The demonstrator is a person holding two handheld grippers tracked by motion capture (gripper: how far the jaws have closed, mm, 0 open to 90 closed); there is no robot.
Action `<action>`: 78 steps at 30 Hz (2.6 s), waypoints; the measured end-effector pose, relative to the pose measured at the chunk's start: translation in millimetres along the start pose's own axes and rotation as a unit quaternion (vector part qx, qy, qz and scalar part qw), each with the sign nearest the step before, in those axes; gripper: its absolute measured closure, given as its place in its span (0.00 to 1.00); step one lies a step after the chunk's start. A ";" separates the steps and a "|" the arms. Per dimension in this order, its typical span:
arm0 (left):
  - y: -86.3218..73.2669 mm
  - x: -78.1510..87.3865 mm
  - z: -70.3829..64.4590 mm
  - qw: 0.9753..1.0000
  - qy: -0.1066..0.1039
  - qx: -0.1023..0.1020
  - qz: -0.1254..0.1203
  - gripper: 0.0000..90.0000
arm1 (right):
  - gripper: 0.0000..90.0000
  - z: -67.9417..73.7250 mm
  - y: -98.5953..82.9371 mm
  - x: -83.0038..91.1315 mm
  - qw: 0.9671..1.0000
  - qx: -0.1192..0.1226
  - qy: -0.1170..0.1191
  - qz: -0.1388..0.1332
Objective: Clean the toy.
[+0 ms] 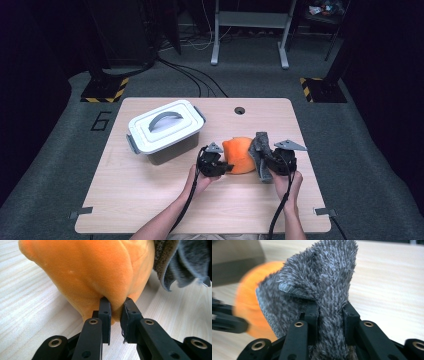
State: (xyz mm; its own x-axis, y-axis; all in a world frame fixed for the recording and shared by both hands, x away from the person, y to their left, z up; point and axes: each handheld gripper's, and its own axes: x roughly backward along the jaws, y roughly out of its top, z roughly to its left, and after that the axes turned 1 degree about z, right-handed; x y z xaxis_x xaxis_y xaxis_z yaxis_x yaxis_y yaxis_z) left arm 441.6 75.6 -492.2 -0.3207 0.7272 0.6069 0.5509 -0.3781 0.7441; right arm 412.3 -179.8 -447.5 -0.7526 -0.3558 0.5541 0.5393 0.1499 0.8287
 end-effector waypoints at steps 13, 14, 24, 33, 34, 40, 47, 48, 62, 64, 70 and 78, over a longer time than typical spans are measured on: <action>0.2 0.1 -1.1 1.000 0.005 -0.016 0.006 0.88 | 0.78 60.1 17.6 -3.3 0.995 0.094 0.039 0.007; 0.1 0.1 -0.9 1.000 0.004 -0.017 0.007 0.88 | 0.78 61.0 16.9 -5.7 0.995 0.097 0.037 0.009; -0.4 -0.5 -1.9 1.000 0.004 -0.020 0.003 0.88 | 0.79 44.7 14.0 -8.1 0.997 0.077 0.024 0.012; -0.2 -0.4 -1.7 1.000 0.001 -0.018 0.005 0.88 | 0.79 18.6 9.6 -7.8 0.999 0.042 0.008 0.013; -0.3 -0.4 -1.6 1.000 0.001 -0.018 0.005 0.88 | 0.79 14.7 8.7 -7.9 0.999 0.037 0.005 0.015; -0.3 -0.5 -1.4 1.000 0.001 -0.019 0.005 0.88 | 0.78 -4.0 2.9 -12.1 1.000 0.002 -0.006 0.025; -0.4 -0.7 -1.6 1.000 0.000 -0.019 0.006 0.88 | 0.78 -23.0 -9.0 -24.3 0.998 -0.028 -0.013 0.049; -0.4 -0.7 -1.5 1.000 -0.001 -0.019 0.006 0.88 | 0.79 -24.4 -10.2 -26.0 0.998 -0.031 -0.013 0.051; -4.5 0.1 -2.9 0.999 0.013 -0.042 0.000 0.60 | 0.79 -24.3 -10.7 -28.0 0.998 -0.030 -0.014 0.053; -5.5 -0.8 -4.6 0.998 0.024 -0.050 0.002 0.53 | 0.79 -23.0 -10.1 -28.2 0.998 -0.027 -0.015 0.053; -7.3 -3.6 -11.3 0.995 0.067 -0.073 0.004 0.47 | 0.79 -22.9 -9.8 -28.6 0.998 -0.026 -0.016 0.055; -8.6 -11.6 -15.2 0.990 0.108 -0.094 0.007 0.56 | 0.79 -21.9 -9.8 -29.1 0.998 -0.027 -0.017 0.055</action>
State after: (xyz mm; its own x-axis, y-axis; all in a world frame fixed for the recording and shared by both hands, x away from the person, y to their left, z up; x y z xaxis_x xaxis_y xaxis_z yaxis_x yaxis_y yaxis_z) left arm 428.8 61.8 -501.4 -0.4823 0.5890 0.6485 0.4100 -0.5024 0.7612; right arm 437.3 -191.1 -473.6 -0.6993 -0.3090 0.6446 0.6382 0.1363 0.7577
